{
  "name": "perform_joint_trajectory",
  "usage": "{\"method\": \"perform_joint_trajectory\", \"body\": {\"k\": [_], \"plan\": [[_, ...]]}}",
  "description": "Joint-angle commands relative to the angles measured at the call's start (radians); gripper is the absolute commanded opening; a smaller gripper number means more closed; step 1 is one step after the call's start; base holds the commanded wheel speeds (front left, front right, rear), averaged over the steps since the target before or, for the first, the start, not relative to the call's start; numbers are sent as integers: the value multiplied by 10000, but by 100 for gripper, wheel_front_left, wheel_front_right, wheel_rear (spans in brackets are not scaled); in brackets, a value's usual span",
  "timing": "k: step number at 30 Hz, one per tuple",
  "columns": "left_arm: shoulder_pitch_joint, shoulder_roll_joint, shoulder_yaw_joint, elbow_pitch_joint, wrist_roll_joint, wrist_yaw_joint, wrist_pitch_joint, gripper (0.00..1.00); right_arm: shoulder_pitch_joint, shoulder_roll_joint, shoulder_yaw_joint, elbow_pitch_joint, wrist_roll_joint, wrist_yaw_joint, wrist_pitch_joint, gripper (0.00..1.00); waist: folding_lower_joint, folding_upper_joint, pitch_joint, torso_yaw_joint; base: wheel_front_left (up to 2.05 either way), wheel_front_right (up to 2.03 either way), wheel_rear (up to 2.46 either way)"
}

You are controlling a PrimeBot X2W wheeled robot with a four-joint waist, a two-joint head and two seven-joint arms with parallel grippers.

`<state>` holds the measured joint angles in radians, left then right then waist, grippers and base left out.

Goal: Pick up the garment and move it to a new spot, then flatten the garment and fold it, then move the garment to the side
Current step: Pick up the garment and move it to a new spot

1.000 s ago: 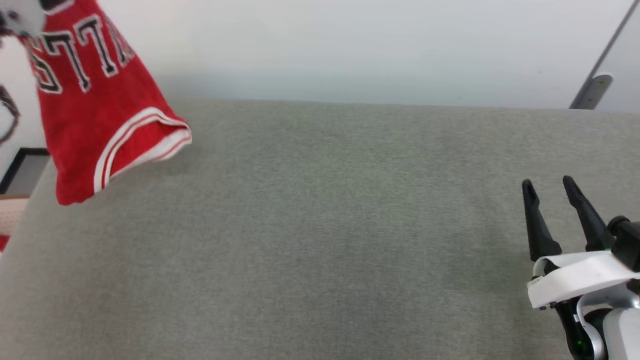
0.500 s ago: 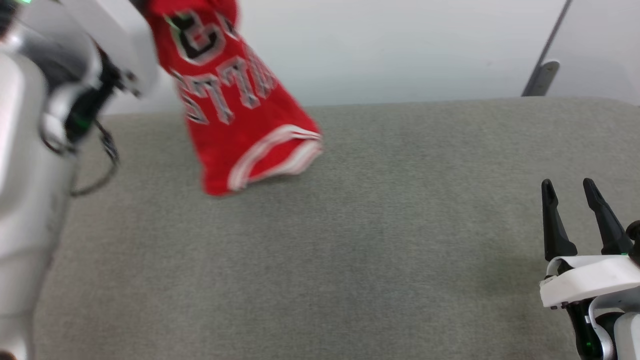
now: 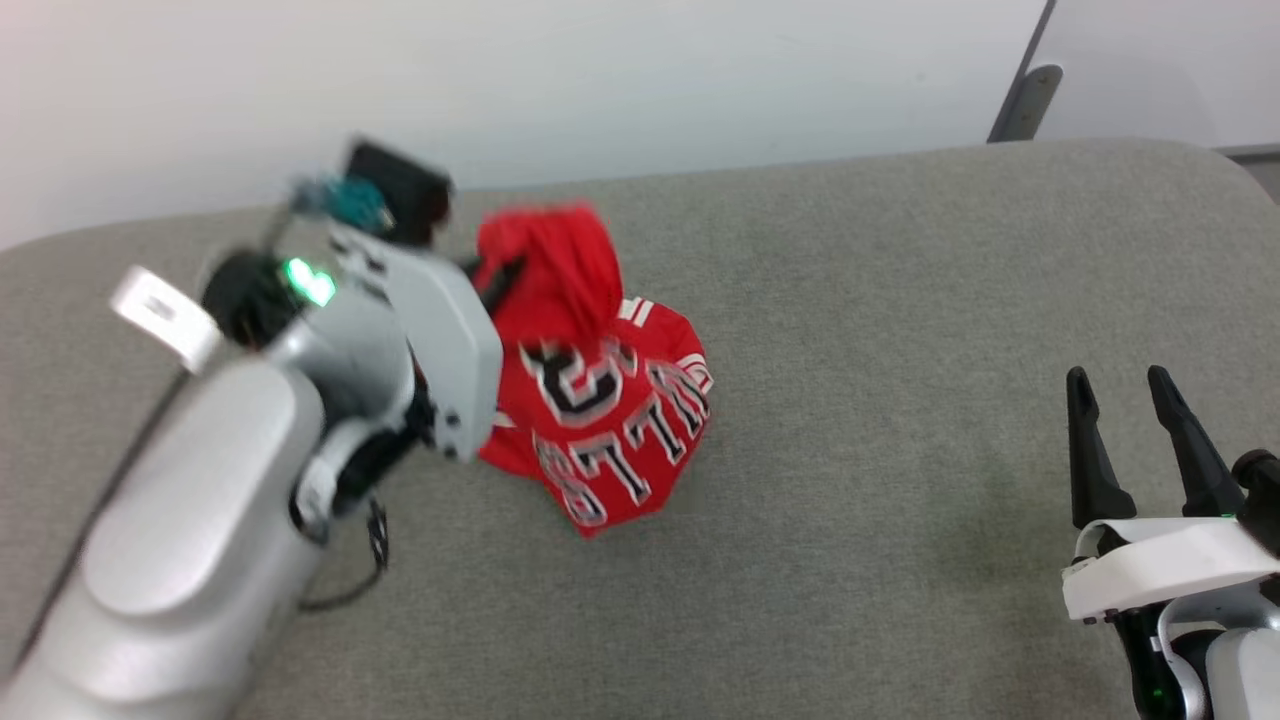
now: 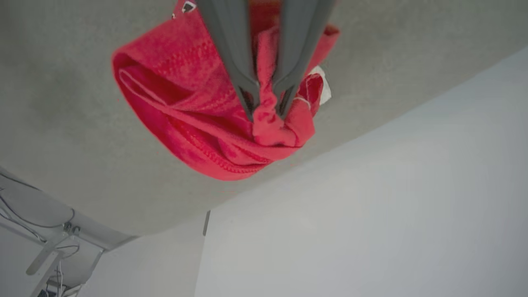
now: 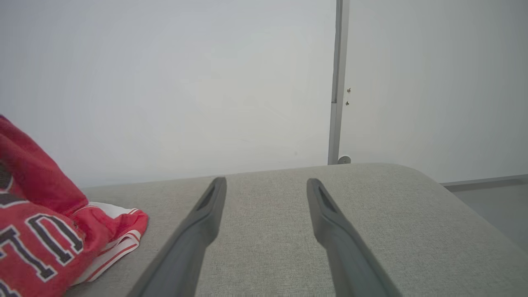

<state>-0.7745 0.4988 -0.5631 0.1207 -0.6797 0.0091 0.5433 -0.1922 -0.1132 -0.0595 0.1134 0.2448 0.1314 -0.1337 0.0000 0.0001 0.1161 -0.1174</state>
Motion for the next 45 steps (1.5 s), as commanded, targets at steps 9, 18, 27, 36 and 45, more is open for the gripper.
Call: {"method": "perform_joint_trajectory", "body": {"k": [9, 18, 27, 36, 45], "plan": [[1233, -314, -610, 1356, -368, -102, 306, 0, -311, -25, 225, 434, 150, -14, -309, 100, 0, -1, 324, -339, 0, 0, 0], [1555, -862, -1275, 3353, -324, -331, 516, 0, -424, -92, 423, 684, 188, -14, -422, 100, 0, -1, 356, -435, 0, 0, 0], [1432, -1498, -1553, 4721, -507, -734, 215, 95, -381, -216, 613, 832, 230, -14, -387, 100, 0, -1, 43, -283, 0, 0, 0], [1134, -1384, -1195, 4523, -979, -1007, -95, 100, -97, -411, 600, 758, 209, -14, -225, 100, 0, -1, -525, 163, 0, 0, 0], [1622, -573, -568, 3486, -952, -804, -1345, 100, 184, -497, 530, 596, 101, -14, -162, 100, 0, -1, -959, 608, 0, 0, 0]]}}
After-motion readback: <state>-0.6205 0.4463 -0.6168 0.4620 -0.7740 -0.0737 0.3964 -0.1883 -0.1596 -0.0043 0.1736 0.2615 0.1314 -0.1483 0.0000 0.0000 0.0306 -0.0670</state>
